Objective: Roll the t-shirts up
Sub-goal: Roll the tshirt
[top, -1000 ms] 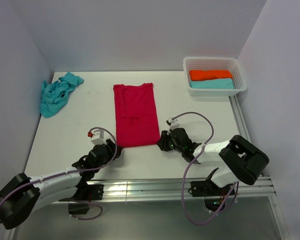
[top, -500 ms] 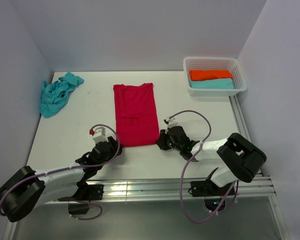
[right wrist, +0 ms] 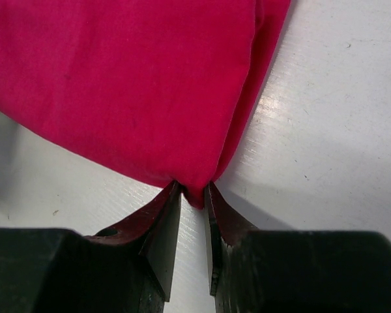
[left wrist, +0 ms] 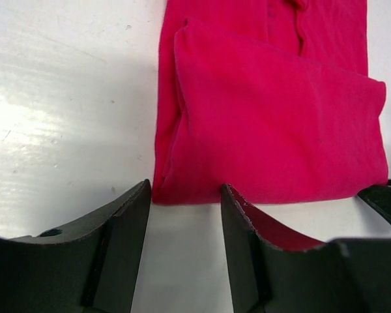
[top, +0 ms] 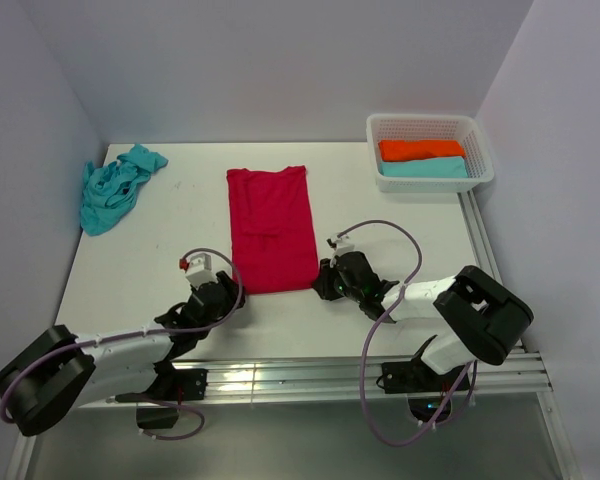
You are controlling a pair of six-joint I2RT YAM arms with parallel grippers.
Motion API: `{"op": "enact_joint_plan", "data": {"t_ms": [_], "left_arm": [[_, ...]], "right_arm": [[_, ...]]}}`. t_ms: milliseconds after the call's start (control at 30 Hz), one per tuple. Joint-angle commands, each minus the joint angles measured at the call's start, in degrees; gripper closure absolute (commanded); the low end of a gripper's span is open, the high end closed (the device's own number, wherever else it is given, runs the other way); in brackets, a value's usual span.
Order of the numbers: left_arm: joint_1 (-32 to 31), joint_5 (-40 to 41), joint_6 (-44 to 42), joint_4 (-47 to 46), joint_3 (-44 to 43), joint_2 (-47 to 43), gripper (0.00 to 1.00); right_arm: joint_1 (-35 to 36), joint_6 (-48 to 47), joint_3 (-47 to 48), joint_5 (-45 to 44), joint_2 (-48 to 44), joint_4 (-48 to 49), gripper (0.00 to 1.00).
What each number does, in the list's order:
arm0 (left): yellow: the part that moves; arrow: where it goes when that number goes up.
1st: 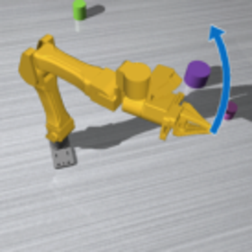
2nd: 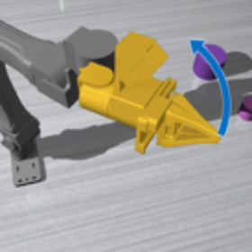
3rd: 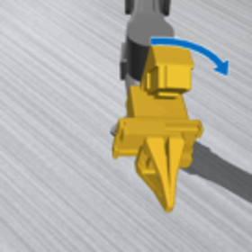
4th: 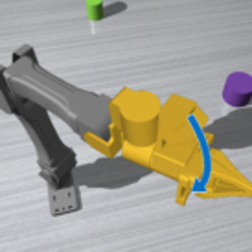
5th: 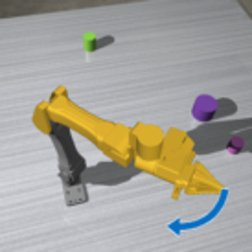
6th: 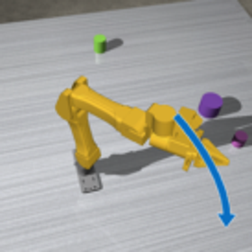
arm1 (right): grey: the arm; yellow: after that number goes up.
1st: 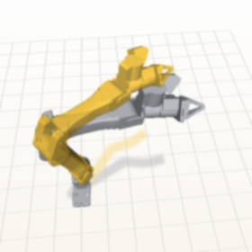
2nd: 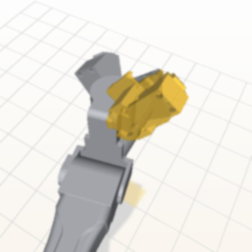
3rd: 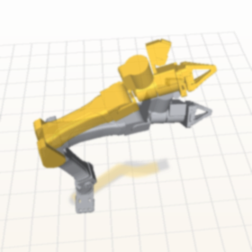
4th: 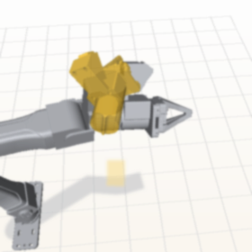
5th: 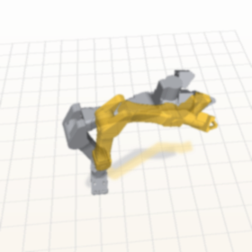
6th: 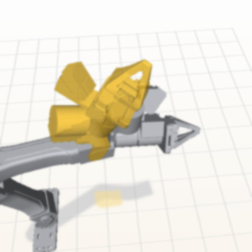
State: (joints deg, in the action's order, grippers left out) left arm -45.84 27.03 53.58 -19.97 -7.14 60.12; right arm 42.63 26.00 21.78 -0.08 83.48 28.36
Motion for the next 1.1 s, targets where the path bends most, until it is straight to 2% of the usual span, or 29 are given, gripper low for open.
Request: {"op": "enact_joint_plan", "data": {"t_ms": [0,133,233,267,433,467,567,800,1067], "left_arm": [[-0.3,-0.48,-2.78,-1.3,-1.21,4.74,0.47],[-0.38,-0.48,-3.57,-2.62,-1.65,7.2,0.52],[-0.3,-1.01,-2.96,-1.74,-1.74,7.3,0.66],[-0.3,-1.62,-2.78,-1.31,-1.48,6.77,0.76],[-0.47,-4.87,-1.73,-1.74,1.15,3.7,0.77],[-0.56,-5.4,-1.73,-2.0,1.51,2.91,0.83],[-0.91,-7.07,-1.9,-1.31,1.16,2.99,1.0],[-1.35,-11.46,-1.2,8.62,-5.08,5.45,1.0],[-1.53,-15.15,3.1,19.34,-5.25,-6.32,1.0]], "right_arm": [[0.52,-1.04,1.69,-0.19,-0.07,-1.38,0.72],[0.52,-1.13,2.04,1.31,0.01,-1.64,0.72],[0.52,-1.12,2.39,1.57,0.28,-2.25,0.77],[0.44,-1.04,2.74,1.66,0.36,-2.52,0.8],[0.52,-0.77,2.65,1.92,-0.25,-3.57,0.88],[0.52,-0.69,2.74,1.84,-0.42,-3.84,0.93],[0.52,-0.42,3.44,1.66,-0.69,-5.85,1.0],[0.52,1.33,3.79,4.63,-4.73,-13.4,1.0],[0.52,2.91,5.46,8.16,-11.75,-25.53,1.0]]}}
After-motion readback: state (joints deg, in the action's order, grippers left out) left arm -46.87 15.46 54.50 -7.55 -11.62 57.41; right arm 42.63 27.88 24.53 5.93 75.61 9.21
